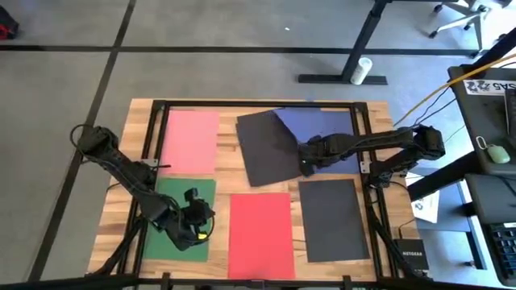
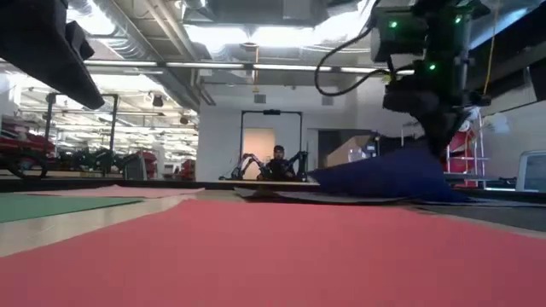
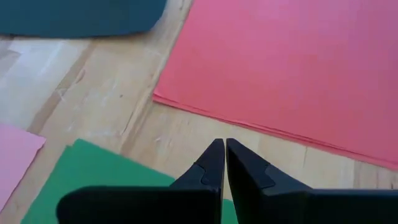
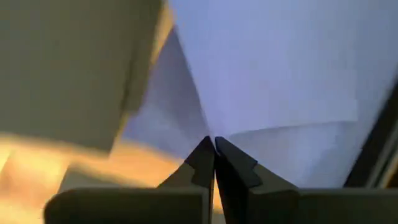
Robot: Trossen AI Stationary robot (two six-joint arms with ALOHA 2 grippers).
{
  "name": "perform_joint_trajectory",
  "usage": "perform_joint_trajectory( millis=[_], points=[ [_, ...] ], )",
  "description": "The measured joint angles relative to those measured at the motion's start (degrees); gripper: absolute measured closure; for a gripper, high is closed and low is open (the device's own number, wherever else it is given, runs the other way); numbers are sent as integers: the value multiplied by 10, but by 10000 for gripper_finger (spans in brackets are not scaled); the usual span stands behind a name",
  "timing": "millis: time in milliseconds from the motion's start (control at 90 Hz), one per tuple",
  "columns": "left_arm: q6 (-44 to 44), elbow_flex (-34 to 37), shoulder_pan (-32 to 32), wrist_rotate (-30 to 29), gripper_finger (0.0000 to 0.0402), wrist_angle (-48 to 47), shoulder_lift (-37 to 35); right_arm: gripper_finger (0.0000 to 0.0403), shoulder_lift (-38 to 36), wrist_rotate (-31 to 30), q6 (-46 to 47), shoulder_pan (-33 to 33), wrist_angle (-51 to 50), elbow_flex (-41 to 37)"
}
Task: Organize paper
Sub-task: Stack the blue paper on top of the blue paper
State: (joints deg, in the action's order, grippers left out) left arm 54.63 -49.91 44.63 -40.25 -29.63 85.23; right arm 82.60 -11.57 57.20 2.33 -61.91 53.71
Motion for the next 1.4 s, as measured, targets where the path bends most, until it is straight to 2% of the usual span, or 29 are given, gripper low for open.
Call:
perform_joint_trajectory(
  millis=[222,367,533,656,756,844,989,1189,1322,1400],
  points=[
    [25,0,16,0,402,-16,0,403,0,130,-27,-66,19,0],
    [51,0,24,-7,402,-44,0,403,0,186,-73,-88,134,0],
    [56,0,25,-9,402,-54,0,403,6,184,-111,-72,326,0],
    [57,0,25,-9,402,-55,0,403,25,124,-111,-40,390,1],
    [59,0,26,-9,402,-55,0,403,41,64,-92,-10,369,1],
    [66,0,29,-9,402,-55,0,403,56,41,-85,12,329,0],
    [70,0,35,-9,402,-58,0,403,68,68,-146,17,296,0],
    [72,0,34,-9,402,-58,0,403,68,102,-178,-29,237,0],
    [75,0,34,-9,402,-58,0,403,68,105,-178,-55,175,0],
    [78,0,35,-9,402,-57,0,403,68,83,-167,-58,144,0]
  ],
)
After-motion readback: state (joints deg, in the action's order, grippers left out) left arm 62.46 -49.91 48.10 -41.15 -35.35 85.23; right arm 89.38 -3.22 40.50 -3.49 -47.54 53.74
